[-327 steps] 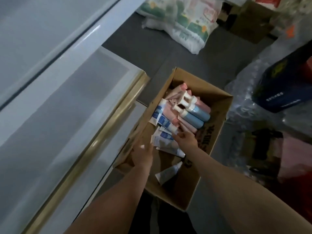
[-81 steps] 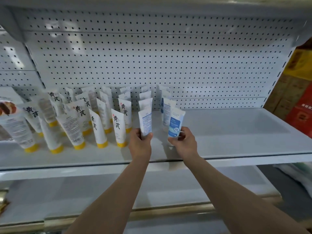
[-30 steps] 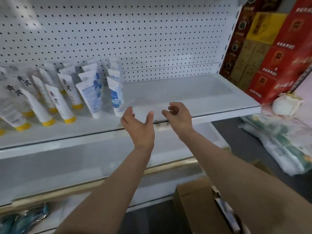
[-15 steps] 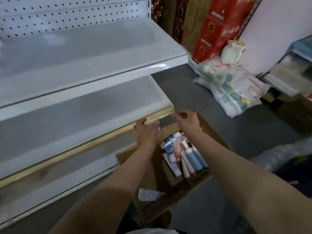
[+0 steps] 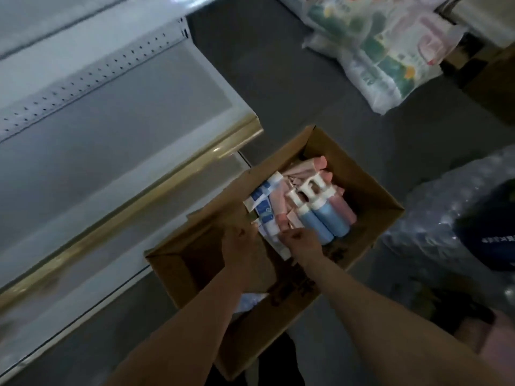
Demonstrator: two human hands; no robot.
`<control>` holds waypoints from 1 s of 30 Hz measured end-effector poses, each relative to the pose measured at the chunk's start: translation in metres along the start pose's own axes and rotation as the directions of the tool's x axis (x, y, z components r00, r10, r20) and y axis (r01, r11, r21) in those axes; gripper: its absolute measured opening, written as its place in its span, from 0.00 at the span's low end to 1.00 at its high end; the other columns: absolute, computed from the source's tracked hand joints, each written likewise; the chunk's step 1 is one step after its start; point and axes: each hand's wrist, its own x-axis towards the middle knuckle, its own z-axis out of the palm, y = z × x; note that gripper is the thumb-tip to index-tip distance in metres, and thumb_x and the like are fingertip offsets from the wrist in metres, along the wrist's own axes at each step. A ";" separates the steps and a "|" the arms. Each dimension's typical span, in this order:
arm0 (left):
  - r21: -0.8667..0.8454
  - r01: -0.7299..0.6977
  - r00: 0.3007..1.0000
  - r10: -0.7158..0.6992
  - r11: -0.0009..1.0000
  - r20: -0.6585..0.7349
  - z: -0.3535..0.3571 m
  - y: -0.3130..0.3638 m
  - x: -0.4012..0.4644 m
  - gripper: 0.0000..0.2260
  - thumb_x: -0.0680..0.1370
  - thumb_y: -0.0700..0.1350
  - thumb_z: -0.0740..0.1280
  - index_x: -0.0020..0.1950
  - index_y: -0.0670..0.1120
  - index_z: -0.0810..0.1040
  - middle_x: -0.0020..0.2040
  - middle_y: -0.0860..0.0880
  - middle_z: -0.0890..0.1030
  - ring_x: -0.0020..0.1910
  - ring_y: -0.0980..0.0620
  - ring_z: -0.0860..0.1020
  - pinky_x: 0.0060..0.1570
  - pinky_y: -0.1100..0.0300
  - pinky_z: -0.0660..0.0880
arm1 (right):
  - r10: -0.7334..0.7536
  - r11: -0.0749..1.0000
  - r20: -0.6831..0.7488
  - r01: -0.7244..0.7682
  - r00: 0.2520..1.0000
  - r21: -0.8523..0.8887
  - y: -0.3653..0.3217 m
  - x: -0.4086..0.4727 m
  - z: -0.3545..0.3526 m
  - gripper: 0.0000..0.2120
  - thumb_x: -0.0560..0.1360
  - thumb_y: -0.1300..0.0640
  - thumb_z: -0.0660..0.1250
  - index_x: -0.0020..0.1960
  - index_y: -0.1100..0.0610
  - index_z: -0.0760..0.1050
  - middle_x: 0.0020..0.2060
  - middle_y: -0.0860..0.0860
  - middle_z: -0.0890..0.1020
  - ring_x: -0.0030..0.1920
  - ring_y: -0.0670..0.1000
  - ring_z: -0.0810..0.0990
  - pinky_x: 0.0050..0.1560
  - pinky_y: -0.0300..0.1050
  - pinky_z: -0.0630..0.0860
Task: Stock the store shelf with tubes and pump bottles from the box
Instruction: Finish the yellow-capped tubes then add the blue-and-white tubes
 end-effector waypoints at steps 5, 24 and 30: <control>-0.002 0.085 0.989 -0.084 0.996 0.123 0.034 -0.014 0.045 0.20 0.80 0.57 0.63 0.66 0.44 0.75 0.63 0.47 0.76 0.59 0.51 0.74 0.53 0.64 0.63 | 0.067 0.998 -0.050 -0.067 0.996 0.011 0.009 0.044 0.025 0.22 0.75 0.41 0.69 0.59 0.58 0.80 0.54 0.56 0.83 0.56 0.58 0.80 0.51 0.43 0.71; -0.086 0.281 0.944 -0.259 0.956 0.207 0.062 -0.063 0.093 0.24 0.80 0.61 0.61 0.70 0.47 0.72 0.64 0.45 0.77 0.59 0.47 0.76 0.51 0.54 0.73 | 0.253 0.878 -0.034 -0.215 0.967 0.427 0.014 0.067 0.075 0.22 0.78 0.43 0.67 0.64 0.57 0.76 0.56 0.54 0.82 0.56 0.54 0.80 0.55 0.45 0.75; -0.127 0.337 0.924 -0.302 0.933 0.233 0.068 -0.071 0.093 0.19 0.81 0.60 0.61 0.64 0.48 0.74 0.58 0.46 0.78 0.52 0.50 0.77 0.49 0.54 0.73 | 0.303 0.656 0.124 -0.301 0.945 0.692 0.028 0.074 0.075 0.16 0.71 0.49 0.76 0.53 0.57 0.82 0.49 0.54 0.86 0.51 0.56 0.85 0.60 0.57 0.79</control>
